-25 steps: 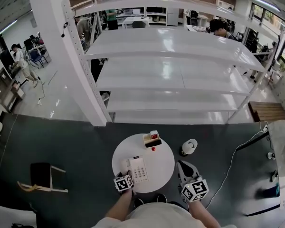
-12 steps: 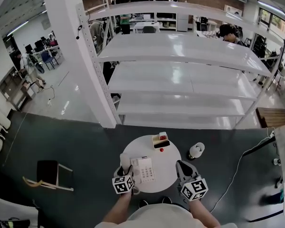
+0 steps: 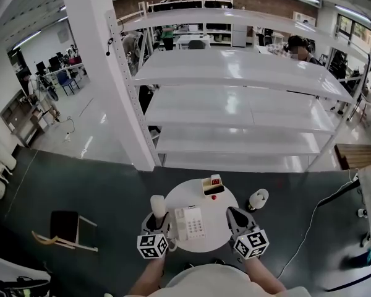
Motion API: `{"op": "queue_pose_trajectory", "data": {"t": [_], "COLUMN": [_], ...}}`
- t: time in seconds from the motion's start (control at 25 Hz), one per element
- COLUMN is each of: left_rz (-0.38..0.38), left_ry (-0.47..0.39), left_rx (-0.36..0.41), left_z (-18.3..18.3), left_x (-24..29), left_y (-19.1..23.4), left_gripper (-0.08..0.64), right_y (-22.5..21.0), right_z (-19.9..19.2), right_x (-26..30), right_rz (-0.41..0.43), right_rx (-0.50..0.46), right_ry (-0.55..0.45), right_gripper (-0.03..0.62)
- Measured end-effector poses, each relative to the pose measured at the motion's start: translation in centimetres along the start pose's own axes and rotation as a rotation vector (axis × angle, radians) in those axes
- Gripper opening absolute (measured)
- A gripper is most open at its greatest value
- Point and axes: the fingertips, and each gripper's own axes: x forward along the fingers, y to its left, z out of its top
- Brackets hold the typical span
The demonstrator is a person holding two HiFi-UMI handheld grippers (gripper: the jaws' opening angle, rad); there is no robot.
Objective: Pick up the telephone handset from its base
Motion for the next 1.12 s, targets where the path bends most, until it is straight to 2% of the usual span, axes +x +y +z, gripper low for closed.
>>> {"op": "queue_pose_trajectory", "data": {"t": [0.32, 0.56, 1.12], "left_rz": [-0.013, -0.01, -0.01], "left_ry": [-0.17, -0.24, -0.248], "left_rx": [0.062, 0.092, 0.08], "left_z": [5.2, 7.6, 7.2], "left_x": [-3.8, -5.7, -6.2], "left_y": [-0.2, -0.4, -0.7], "left_gripper": [0.224, 0.224, 0.224], "right_y": [1.1, 1.2, 1.1], "right_z": [0.5, 0.7, 0.8], "right_x": [0.5, 0.8, 0.8], "right_rz": [0.009, -0.005, -0.015], "right_rx": [-0.018, -0.022, -0.025], "right_ry": [-0.011, -0.009, -0.018], "right_gripper": [0.009, 0.009, 0.009]}}
